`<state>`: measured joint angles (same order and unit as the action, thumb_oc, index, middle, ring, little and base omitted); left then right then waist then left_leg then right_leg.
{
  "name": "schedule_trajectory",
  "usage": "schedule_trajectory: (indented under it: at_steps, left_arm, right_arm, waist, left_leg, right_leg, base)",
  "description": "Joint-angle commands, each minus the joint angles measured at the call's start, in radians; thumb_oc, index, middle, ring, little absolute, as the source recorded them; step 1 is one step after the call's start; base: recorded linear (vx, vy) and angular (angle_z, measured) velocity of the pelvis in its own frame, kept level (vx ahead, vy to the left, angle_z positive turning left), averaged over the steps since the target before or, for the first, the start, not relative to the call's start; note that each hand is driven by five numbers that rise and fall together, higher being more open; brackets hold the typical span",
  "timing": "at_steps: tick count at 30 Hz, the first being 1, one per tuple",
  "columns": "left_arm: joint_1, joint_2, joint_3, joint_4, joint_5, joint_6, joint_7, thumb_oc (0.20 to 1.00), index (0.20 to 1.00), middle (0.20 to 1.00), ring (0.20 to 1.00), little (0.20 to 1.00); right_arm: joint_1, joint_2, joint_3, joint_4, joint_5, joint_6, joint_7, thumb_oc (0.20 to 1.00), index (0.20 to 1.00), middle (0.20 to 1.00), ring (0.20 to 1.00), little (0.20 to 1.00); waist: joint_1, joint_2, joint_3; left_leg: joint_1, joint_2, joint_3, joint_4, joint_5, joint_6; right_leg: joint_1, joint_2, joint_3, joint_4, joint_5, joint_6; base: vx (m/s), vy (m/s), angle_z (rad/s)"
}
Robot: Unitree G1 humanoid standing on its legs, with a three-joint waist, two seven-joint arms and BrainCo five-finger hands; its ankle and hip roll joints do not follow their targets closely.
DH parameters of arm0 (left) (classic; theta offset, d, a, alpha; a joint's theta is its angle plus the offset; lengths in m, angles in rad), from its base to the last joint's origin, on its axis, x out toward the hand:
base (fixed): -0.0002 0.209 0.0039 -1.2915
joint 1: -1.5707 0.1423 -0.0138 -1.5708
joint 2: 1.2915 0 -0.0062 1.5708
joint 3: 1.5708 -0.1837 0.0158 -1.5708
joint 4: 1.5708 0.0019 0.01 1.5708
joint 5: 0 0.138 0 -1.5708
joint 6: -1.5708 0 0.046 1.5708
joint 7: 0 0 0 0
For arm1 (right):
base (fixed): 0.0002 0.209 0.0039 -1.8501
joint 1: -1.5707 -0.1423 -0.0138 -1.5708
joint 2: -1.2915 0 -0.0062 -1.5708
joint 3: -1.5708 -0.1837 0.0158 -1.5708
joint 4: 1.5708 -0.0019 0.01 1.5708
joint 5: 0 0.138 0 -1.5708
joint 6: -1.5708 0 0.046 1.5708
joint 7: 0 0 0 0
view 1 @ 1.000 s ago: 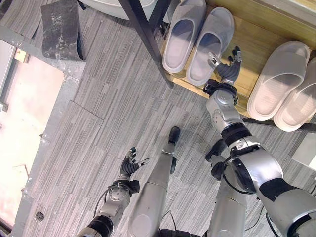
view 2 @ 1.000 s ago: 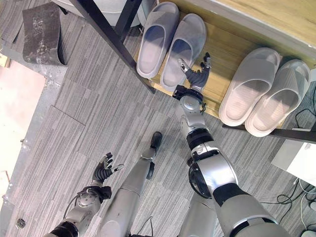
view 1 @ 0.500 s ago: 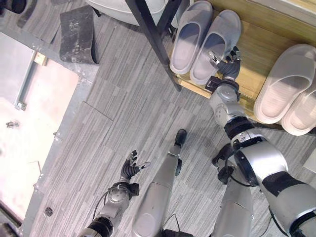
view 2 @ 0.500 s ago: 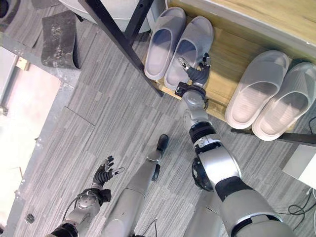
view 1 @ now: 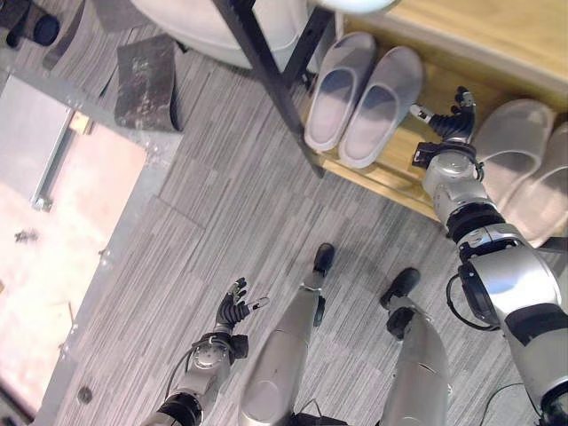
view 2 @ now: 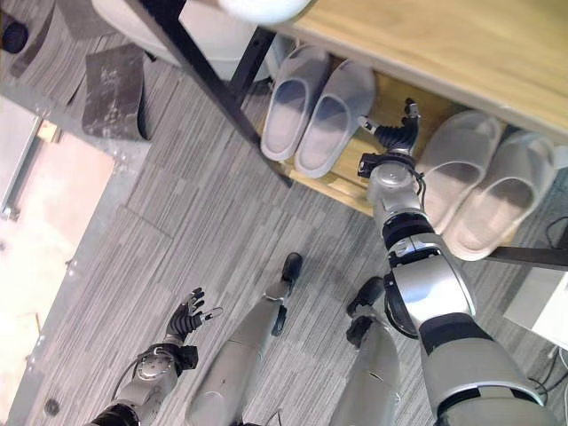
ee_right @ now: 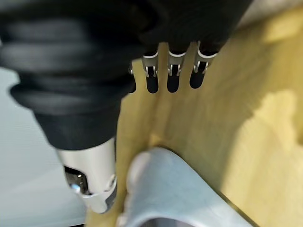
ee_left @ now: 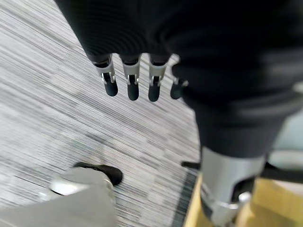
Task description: Arrange the slippers neatly on the shoe rack.
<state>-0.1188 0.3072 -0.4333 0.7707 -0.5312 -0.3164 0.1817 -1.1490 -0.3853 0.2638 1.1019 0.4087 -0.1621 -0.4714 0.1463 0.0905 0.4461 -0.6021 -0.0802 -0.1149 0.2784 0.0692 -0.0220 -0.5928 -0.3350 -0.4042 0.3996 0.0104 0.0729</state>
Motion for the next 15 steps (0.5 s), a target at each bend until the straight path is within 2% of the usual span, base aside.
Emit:
schedule_trajectory:
  at_steps: [1,2,4,5,6,7,8,10,11,13,15]
  left_arm:
    - [0.03,0.017,0.034,0.023,-0.022,-0.004,-0.009,1.0,1.0,1.0,1.0,1.0]
    - [0.038,0.009,0.054,0.035,-0.026,0.004,-0.014,1.0,1.0,1.0,1.0,1.0]
    - [0.047,0.006,0.068,0.039,-0.034,0.009,-0.017,1.0,1.0,1.0,1.0,1.0]
    - [0.068,-0.004,0.102,0.04,-0.041,0.019,-0.026,1.0,1.0,1.0,1.0,1.0]
    - [0.069,-0.004,0.102,0.039,-0.041,0.019,-0.026,1.0,1.0,1.0,1.0,1.0]
    - [0.08,-0.009,0.119,0.053,-0.046,0.025,-0.039,1.0,1.0,1.0,1.0,1.0]
    - [0.095,-0.016,0.153,0.062,-0.059,0.036,-0.062,1.0,1.0,1.0,1.0,1.0]
    - [0.117,-0.011,0.178,0.046,-0.065,0.043,-0.083,1.0,1.0,1.0,1.0,1.0]
    - [0.118,-0.011,0.177,0.045,-0.065,0.043,-0.083,1.0,1.0,1.0,1.0,1.0]
    - [0.17,-0.049,0.181,0.025,-0.019,0.038,-0.076,1.0,1.0,1.0,1.0,1.0]
    - [0.119,-0.097,0.194,0.115,0.084,0.053,-0.032,1.0,1.0,1.0,1.0,1.0]
  right_arm:
    - [0.046,-0.025,0.019,-0.135,-0.098,-0.015,0.01,1.0,1.0,1.0,1.0,1.0]
    - [0.143,0.014,0.016,-0.216,-0.111,-0.015,0.035,1.0,1.0,1.0,1.0,1.0]
    - [0.193,0.02,0.02,-0.273,-0.134,-0.009,0.045,1.0,1.0,1.0,1.0,1.0]
    - [0.352,0.06,0.015,-0.431,-0.134,-0.027,0.088,1.0,1.0,1.0,1.0,1.0]
    - [0.355,0.061,0.015,-0.433,-0.135,-0.026,0.087,1.0,1.0,1.0,1.0,1.0]
    - [0.44,0.073,0.024,-0.488,-0.114,-0.042,0.133,1.0,1.0,1.0,1.0,1.0]
    - [0.601,0.101,0.04,-0.598,-0.049,-0.068,0.228,1.0,1.0,1.0,1.0,1.0]
    - [0.721,0.117,0.038,-0.643,0.047,-0.074,0.309,1.0,1.0,1.0,1.0,1.0]
    - [0.722,0.117,0.038,-0.644,0.048,-0.074,0.309,1.0,1.0,1.0,1.0,1.0]
    - [0.783,0.119,0.066,-0.662,0.011,-0.068,0.335,1.0,1.0,1.0,1.0,1.0]
    - [0.927,0.098,0.086,-0.759,0.002,-0.07,0.4,1.0,1.0,1.0,1.0,1.0]
  waist:
    - [0.005,-0.038,-0.013]
    - [-0.012,-0.047,-0.038]
    - [-0.02,-0.047,-0.046]
    - [-0.04,-0.055,-0.069]
    - [-0.04,-0.054,-0.069]
    - [-0.046,-0.057,-0.082]
    - [-0.055,-0.06,-0.11]
    - [-0.059,-0.064,-0.141]
    - [-0.059,-0.063,-0.14]
    - [-0.049,-0.071,-0.165]
    - [-0.077,-0.101,-0.2]
  left_leg:
    - [0.071,-0.004,0.026,0.01,-0.103,0.001]
    - [0.125,0.006,0.031,-0.018,-0.103,-0.002]
    - [0.157,0.011,0.033,-0.035,-0.1,-0.004]
    - [0.216,0.023,0.044,-0.071,-0.095,-0.008]
    - [0.219,0.023,0.044,-0.073,-0.095,-0.008]
    - [0.248,0.03,0.047,-0.09,-0.09,-0.012]
    - [0.3,0.045,0.054,-0.13,-0.078,-0.019]
    - [0.345,0.055,0.056,-0.167,-0.064,-0.027]
    - [0.347,0.055,0.055,-0.168,-0.063,-0.027]
    - [0.393,0.064,0.052,-0.209,-0.049,-0.03]
    - [0.446,0.085,0.076,-0.259,-0.035,-0.039]
  right_leg:
    - [0.109,0.012,-0.022,-0.039,-0.03,0.074]
    - [0.168,0.028,-0.028,-0.074,-0.024,0.075]
    - [0.201,0.034,-0.032,-0.094,-0.021,0.076]
    - [0.254,0.049,-0.035,-0.131,-0.014,0.08]
    - [0.257,0.049,-0.035,-0.133,-0.013,0.08]
    - [0.289,0.058,-0.04,-0.156,-0.01,0.082]
    - [0.35,0.075,-0.052,-0.206,-0.005,0.086]
    - [0.403,0.092,-0.067,-0.252,0.0,0.088]
    - [0.405,0.093,-0.068,-0.253,0.0,0.088]
    - [0.457,0.11,-0.077,-0.303,0.001,0.085]
    - [0.499,0.139,-0.066,-0.354,0.005,0.082]
  base:
    - [0.1,-0.01,-0.21]
    - [0.07,-0.016,-0.2]
    - [0.12,-0.008,-0.19]
    - [0.13,-0.002,-0.16]
    - [0.14,-0.023,-0.17]
    - [0.13,-0.071,-0.22]
    - [0.17,-0.083,-0.3]
    - [0.12,-0.077,-0.22]
    - [0.06,-0.08,-0.07]
    - [0.08,-0.1,-0.13]
    - [0.09,-0.138,-0.12]
